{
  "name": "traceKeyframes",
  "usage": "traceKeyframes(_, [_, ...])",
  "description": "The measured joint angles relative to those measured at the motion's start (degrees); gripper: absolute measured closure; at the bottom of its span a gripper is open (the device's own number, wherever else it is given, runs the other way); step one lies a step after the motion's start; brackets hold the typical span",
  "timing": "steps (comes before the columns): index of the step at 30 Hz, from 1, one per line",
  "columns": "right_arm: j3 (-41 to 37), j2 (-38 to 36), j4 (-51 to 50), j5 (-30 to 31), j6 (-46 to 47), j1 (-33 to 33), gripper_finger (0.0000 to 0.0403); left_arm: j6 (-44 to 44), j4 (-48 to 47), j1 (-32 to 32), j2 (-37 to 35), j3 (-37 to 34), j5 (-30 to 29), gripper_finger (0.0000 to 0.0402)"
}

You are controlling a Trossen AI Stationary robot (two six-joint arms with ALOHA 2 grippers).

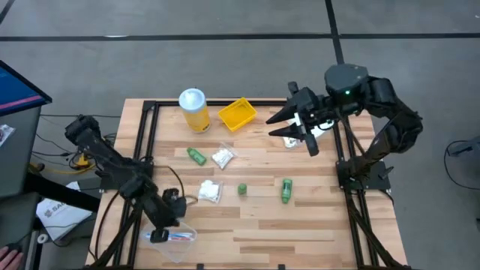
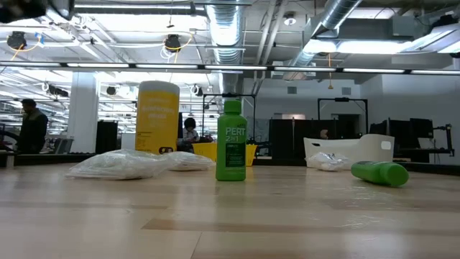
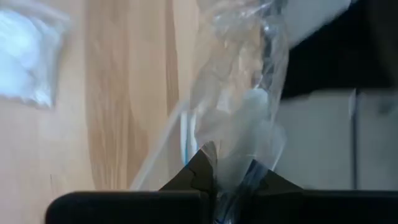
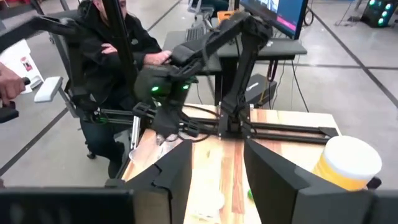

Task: Pick & Place Travel size toiletries
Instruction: Put the blue toothbrush into the transparent bin, then put the green shampoo bottle into the white bin

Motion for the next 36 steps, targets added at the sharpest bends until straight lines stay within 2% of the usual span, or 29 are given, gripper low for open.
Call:
traceKeyframes(7, [-0.1, 1.2, -1.2, 0.0, 0.0, -1.1, 0.028, 3.1, 0.0, -0.7, 9.4, 0.0, 4.8, 0.0388])
traceKeyframes(13, [0.0, 1.8, -1.3, 0.0, 0.4, -1.4, 0.028, 5.6, 0.2, -0.7, 12.8, 0.0, 6.6, 0.036])
traceKeyframes(17, [0.0, 1.8, -1.4, 0.0, 1.9, -1.4, 0.028, 9.2, 0.3, -0.9, 12.5, 0.0, 9.4, 0.0322])
traceKeyframes(21, [0.0, 1.9, -1.5, 0.0, 1.9, -1.4, 0.0276, 10.1, 0.3, -1.1, 11.1, 0.0, 10.4, 0.0268])
traceKeyframes(25, [0.0, 1.8, -1.5, 0.0, 2.8, -1.3, 0.0269, 3.4, 0.3, 0.3, 7.8, 0.0, 10.2, 0.0211])
traceKeyframes(28, [0.0, 1.3, -2.0, 0.6, 4.3, -1.4, 0.0266, -3.6, 0.3, 3.0, 3.3, 0.0, 7.5, 0.0186])
traceKeyframes(31, [-0.1, 0.2, -3.7, 1.5, 3.4, -1.3, 0.0272, -8.7, 0.2, 6.3, -2.2, 0.0, 0.5, 0.0182])
traceKeyframes(34, [-0.1, -3.3, -4.6, 1.9, -0.2, -0.6, 0.0295, -9.1, 0.4, 9.9, -8.4, 0.0, -10.3, 0.0195])
traceKeyframes(36, [0.0, -7.1, -5.7, 3.8, -0.3, -0.9, 0.0318, -9.0, 0.4, 12.0, -12.7, 0.0, -20.3, 0.021])
